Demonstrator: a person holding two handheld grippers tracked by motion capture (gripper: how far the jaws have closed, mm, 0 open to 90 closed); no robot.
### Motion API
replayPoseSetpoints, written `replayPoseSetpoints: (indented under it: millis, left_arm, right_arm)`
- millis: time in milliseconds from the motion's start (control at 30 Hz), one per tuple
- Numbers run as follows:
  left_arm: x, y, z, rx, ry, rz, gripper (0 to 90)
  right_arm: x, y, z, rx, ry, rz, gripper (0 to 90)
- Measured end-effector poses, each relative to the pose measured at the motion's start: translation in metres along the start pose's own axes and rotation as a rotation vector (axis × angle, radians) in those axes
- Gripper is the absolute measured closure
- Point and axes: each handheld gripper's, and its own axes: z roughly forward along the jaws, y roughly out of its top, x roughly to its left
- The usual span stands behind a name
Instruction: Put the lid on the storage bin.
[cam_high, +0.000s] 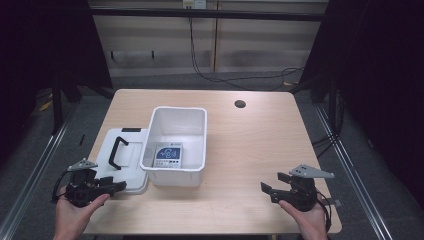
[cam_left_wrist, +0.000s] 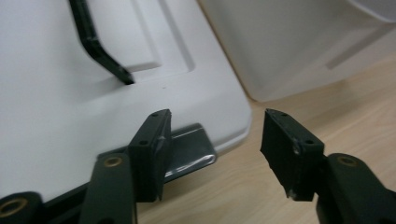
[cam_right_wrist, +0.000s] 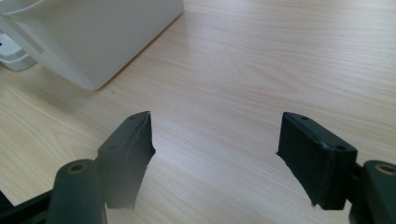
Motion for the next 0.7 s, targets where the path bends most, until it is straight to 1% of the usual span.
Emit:
replayPoseSetpoints:
  millis: [100, 167, 200, 233, 267, 300, 333, 367, 400, 467, 500, 533, 567, 600, 633, 667, 700]
  left_arm:
    - [0.001, 0.001, 0.000, 0.000, 0.004, 0.000, 45.1]
    - [0.002, 0.003, -0.001, -0.001, -0.020, 0.013, 45.3]
    - [0.002, 0.005, -0.001, 0.009, -0.019, -0.003, 46.4]
    - [0.002, 0.005, -0.001, 0.009, -0.019, -0.003, 47.1]
    - [0.004, 0.006, -0.004, -0.006, -0.051, -0.024, 47.3]
    - [0.004, 0.006, -0.004, -0.006, -0.051, -0.024, 46.9]
    - [0.007, 0.008, -0.006, -0.027, -0.074, -0.058, 46.9]
    - [0.009, 0.010, -0.009, -0.037, -0.085, -0.074, 49.0]
    - [0.010, 0.011, -0.011, -0.045, -0.085, -0.087, 50.8]
    - [0.015, 0.017, -0.014, -0.045, -0.106, -0.114, 52.6]
    - [0.016, 0.020, -0.015, -0.024, -0.083, -0.115, 53.5]
    - [0.017, 0.022, -0.016, -0.026, -0.058, -0.112, 53.5]
    - [0.017, 0.024, -0.017, -0.017, -0.047, -0.114, 53.5]
    - [0.019, 0.029, -0.018, 0.021, -0.016, -0.098, 53.4]
    - [0.019, 0.029, -0.018, 0.021, -0.016, -0.098, 52.1]
    - [0.020, 0.032, -0.019, 0.025, -0.014, -0.091, 51.4]
    - [0.021, 0.035, -0.019, 0.027, -0.011, -0.093, 51.4]
  right_arm:
    - [0.000, 0.000, 0.000, 0.001, -0.004, 0.009, 26.0]
    - [-0.001, 0.000, 0.000, -0.004, -0.006, 0.011, 26.0]
    - [-0.001, 0.000, 0.001, 0.003, -0.007, 0.011, 26.1]
    - [-0.001, 0.000, 0.001, 0.003, -0.007, 0.011, 26.1]
    - [0.000, 0.000, 0.000, 0.001, -0.008, 0.011, 26.2]
    - [0.000, 0.000, 0.000, 0.001, -0.008, 0.011, 26.2]
    - [-0.001, 0.000, 0.000, 0.000, -0.009, 0.012, 26.2]
    - [-0.001, 0.000, 0.001, -0.001, -0.009, 0.011, 26.2]
    - [-0.001, 0.000, 0.001, -0.001, -0.009, 0.012, 26.2]
    - [0.000, 0.000, 0.000, -0.003, -0.014, 0.014, 26.2]
    - [0.000, 0.000, 0.000, -0.003, -0.014, 0.015, 26.2]
    - [-0.001, 0.000, 0.001, -0.002, -0.011, 0.014, 26.2]
    - [-0.001, 0.000, 0.001, -0.001, -0.010, 0.014, 26.3]
    - [-0.001, 0.000, 0.001, 0.000, -0.008, 0.018, 26.3]
    - [-0.001, 0.000, 0.001, 0.000, -0.008, 0.018, 26.3]
    - [-0.001, 0.000, 0.002, 0.002, -0.006, 0.020, 26.3]
    - [-0.001, 0.000, 0.002, 0.002, -0.006, 0.020, 26.3]
